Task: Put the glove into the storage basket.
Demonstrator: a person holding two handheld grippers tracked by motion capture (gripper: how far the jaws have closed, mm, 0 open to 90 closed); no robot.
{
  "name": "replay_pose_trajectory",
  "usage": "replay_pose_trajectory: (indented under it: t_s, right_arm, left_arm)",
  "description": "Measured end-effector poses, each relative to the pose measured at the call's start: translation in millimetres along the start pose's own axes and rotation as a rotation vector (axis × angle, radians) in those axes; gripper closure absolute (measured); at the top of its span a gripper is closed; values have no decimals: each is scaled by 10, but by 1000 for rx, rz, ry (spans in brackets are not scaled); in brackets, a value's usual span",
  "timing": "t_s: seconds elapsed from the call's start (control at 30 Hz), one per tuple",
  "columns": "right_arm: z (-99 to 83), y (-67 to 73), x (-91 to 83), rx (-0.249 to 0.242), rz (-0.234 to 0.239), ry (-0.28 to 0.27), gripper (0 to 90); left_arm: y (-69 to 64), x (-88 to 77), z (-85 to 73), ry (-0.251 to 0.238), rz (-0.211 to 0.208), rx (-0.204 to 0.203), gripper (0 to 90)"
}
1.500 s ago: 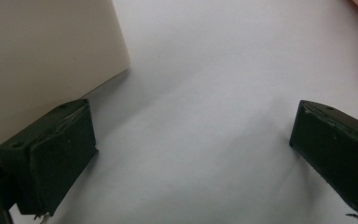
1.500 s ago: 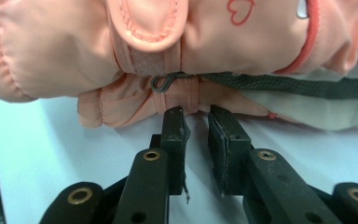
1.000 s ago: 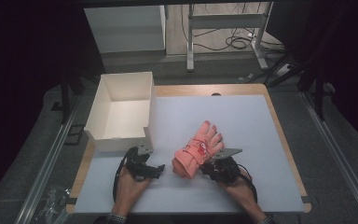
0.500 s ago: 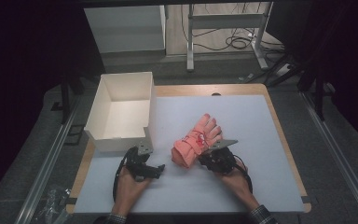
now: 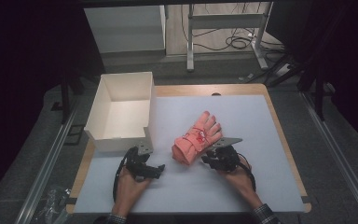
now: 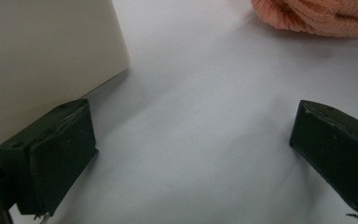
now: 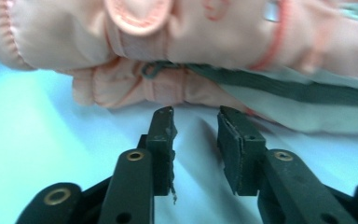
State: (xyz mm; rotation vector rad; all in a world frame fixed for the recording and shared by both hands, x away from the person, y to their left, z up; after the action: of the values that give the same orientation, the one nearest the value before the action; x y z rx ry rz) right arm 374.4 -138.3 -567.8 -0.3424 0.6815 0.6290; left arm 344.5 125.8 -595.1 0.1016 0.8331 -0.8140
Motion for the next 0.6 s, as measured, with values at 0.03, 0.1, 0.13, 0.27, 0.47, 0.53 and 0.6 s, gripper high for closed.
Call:
replay_pose_trajectory:
  t_s: [0.03,0.1,0.13,0.27,0.47,0.53,0.6]
  right_arm:
    - [-17,-41,-24,2,-13,-1,617]
    - [-49,-115,-67,9,-30,-2,585]
    - [-63,-148,-84,10,-40,-4,570]
    - [-135,-316,-170,21,-80,-5,500]
    - [-241,-552,-289,46,-135,2,403]
    - [-281,-624,-329,55,-152,1,374]
    - [-324,-686,-362,67,-164,6,343]
  left_arm:
    - [0,0,0,0,0,0,2]
    - [0,0,0,0,0,0,1]
    - [0,0,0,0,0,0,1]
    - [-2,3,2,-5,0,-4,1]
    - [-2,4,2,-5,0,-4,1]
    - [-3,4,2,-5,-1,-4,1]
    - [-2,4,2,-5,-1,-4,1]
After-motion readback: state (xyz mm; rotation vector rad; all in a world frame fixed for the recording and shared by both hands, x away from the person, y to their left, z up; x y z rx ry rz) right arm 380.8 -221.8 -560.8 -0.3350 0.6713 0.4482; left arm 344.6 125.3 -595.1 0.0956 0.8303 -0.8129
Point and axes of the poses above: each handheld gripper's, and its own axes: x roughly forward along the jaws, z roughly out of its top, y roughly to its left, the point moved 6 cm from there along x, roughly forward along the jaws, and after that the axes turned 14 degrees about -z, right-handed, at the moved point
